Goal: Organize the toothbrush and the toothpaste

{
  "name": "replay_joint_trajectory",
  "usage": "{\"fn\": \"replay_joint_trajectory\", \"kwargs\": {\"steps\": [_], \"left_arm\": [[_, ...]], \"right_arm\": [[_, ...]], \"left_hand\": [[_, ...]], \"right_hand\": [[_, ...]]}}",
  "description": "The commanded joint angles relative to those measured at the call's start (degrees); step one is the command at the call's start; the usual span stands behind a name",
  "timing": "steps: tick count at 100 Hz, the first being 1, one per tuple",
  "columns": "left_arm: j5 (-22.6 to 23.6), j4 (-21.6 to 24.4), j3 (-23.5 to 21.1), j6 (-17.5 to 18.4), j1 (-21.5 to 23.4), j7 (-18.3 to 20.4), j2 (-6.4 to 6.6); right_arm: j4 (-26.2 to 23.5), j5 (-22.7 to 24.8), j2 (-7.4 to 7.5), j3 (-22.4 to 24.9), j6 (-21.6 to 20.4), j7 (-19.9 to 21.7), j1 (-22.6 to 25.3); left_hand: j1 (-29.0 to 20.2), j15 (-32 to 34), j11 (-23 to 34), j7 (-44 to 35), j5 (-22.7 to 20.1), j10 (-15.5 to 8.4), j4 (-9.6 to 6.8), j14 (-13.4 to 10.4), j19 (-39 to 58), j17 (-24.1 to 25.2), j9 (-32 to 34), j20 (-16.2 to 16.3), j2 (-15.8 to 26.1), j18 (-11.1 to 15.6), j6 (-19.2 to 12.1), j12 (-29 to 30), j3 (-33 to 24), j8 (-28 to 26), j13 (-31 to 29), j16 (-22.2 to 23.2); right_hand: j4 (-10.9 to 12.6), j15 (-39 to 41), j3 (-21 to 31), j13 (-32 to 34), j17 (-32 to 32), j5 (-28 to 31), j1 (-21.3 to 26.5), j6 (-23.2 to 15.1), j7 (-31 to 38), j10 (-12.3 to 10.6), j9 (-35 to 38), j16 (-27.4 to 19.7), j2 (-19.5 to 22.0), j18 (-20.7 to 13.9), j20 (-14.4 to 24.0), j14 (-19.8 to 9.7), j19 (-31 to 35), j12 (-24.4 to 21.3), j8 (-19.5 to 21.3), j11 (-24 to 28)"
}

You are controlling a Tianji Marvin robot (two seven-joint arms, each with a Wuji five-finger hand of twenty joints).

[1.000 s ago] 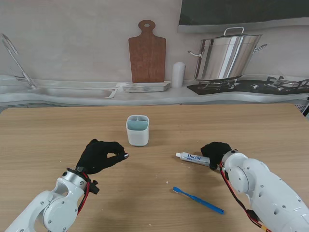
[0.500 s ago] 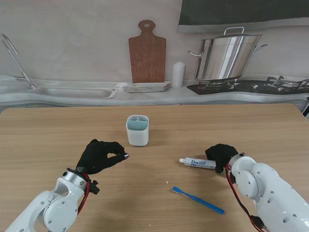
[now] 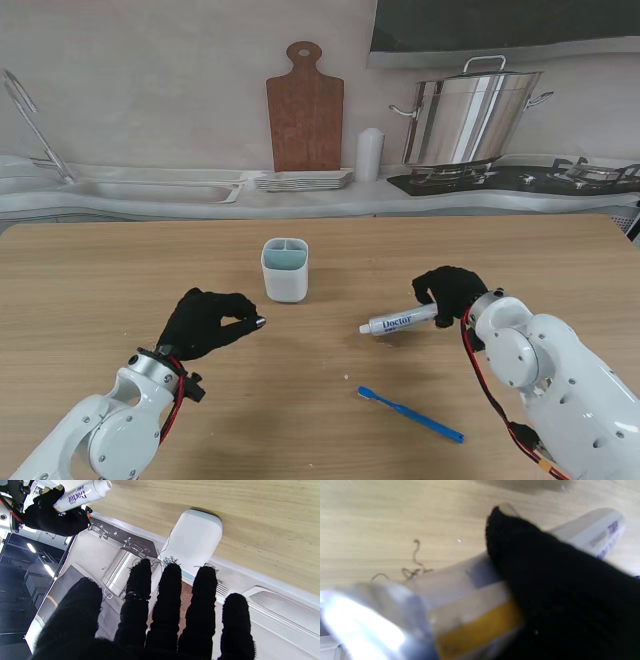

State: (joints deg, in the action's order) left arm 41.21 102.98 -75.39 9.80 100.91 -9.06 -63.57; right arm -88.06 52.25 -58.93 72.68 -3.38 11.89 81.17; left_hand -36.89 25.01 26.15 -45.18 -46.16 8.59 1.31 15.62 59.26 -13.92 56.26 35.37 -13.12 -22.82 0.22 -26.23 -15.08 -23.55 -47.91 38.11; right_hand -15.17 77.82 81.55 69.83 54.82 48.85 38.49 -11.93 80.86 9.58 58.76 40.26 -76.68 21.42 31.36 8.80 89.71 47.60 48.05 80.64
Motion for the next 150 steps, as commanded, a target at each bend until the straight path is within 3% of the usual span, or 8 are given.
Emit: {"fn": "replay_joint_trajectory", "kwargs": {"steps": [1,41,46,95,135,150], "left_arm": [[-0.06,0.82,-0.26,-0.10,0.50,0.87,-0.20],[-0.15,1.30,-2.06,-0.23,1.66,-0.14,-0.43],[-0.20,1.30,-2.34,-0.25,1.79,-0.31,-0.47],[-0.79,0.41,-4.05,-0.63,1.67,-2.32,-0.94],[-2.02,-1.42,-3.20,-0.13,-0.70,-3.94,-1.36],[-2.51,-1.65,-3.39,0.22,-0.91,-3.44,-1.32]], "right_arm": [[-2.59,0.05,-0.81,-0.41,0.49,0.35,-1.26],[-6.27,-1.07,-1.94,-6.04,4.36,-1.60,-8.36],[-6.09,-1.16,-2.11,-7.24,4.97,-1.95,-9.65],[2.04,-5.91,-4.67,-21.37,12.77,-5.63,-23.95],[8.53,-8.02,-6.07,-28.63,13.39,-6.61,-31.07],[10.41,-7.91,-6.40,-30.92,12.98,-6.64,-33.40]], "left_hand": [[0.34,0.87,0.40,-0.24,1.00,-0.64,-2.02,-1.01,0.00,0.36,1.91,0.95,0.66,-1.36,-1.12,0.74,0.01,0.46,-1.19,0.82],[0.32,0.53,0.19,-0.10,1.12,-0.51,-2.00,-1.04,-0.02,0.39,1.49,0.95,0.57,-1.37,-1.06,0.83,-0.01,0.53,-0.70,0.67],[0.28,0.42,0.08,-0.03,1.22,-0.50,-2.01,-0.99,-0.03,0.40,1.29,0.95,0.59,-1.36,-1.03,0.88,-0.02,0.55,-0.53,0.62],[0.34,-1.49,-1.08,1.72,3.54,-0.07,-2.11,-0.87,-0.20,0.70,-2.04,0.73,0.72,-0.34,0.26,1.51,-0.39,0.85,2.80,-0.43],[1.12,-8.60,-5.87,11.54,18.16,1.09,-2.91,-0.94,-7.44,8.34,-20.97,-3.16,2.42,1.74,2.68,4.72,1.97,2.16,18.10,-6.14],[0.94,-8.25,-5.50,11.84,18.63,1.25,-3.15,-0.55,-8.15,8.70,-22.47,-3.51,2.71,1.40,2.52,5.04,2.73,2.25,18.84,-6.62]], "right_hand": [[0.20,1.77,3.73,2.50,0.45,3.69,5.00,-6.47,3.57,2.55,-1.63,1.82,6.74,-0.14,0.68,-6.67,0.16,0.93,0.05,1.17],[-0.57,-0.43,3.03,3.22,1.17,1.55,2.41,-6.29,2.67,2.48,-1.70,2.41,7.52,-1.07,0.82,-7.13,-0.08,0.77,-2.36,0.27],[-0.92,-0.69,3.31,3.30,1.21,1.29,2.10,-6.15,3.57,2.51,-1.72,2.77,7.44,-1.14,0.88,-7.13,-0.11,0.55,-4.15,0.36],[-1.40,-0.73,4.15,3.60,1.00,1.54,1.75,-6.18,3.93,2.53,-1.11,2.60,6.11,-1.02,0.95,-6.69,0.21,-0.03,-5.16,0.32],[-1.39,0.00,4.64,3.61,0.46,1.66,2.27,-5.37,4.32,3.14,-0.96,2.11,5.40,-0.66,1.07,-6.10,0.89,-0.34,-5.70,0.67],[-1.35,0.33,4.75,3.57,0.35,1.67,2.34,-5.15,4.51,3.31,-0.93,1.85,5.24,-0.56,1.07,-5.94,1.20,-0.45,-5.91,0.83]]}}
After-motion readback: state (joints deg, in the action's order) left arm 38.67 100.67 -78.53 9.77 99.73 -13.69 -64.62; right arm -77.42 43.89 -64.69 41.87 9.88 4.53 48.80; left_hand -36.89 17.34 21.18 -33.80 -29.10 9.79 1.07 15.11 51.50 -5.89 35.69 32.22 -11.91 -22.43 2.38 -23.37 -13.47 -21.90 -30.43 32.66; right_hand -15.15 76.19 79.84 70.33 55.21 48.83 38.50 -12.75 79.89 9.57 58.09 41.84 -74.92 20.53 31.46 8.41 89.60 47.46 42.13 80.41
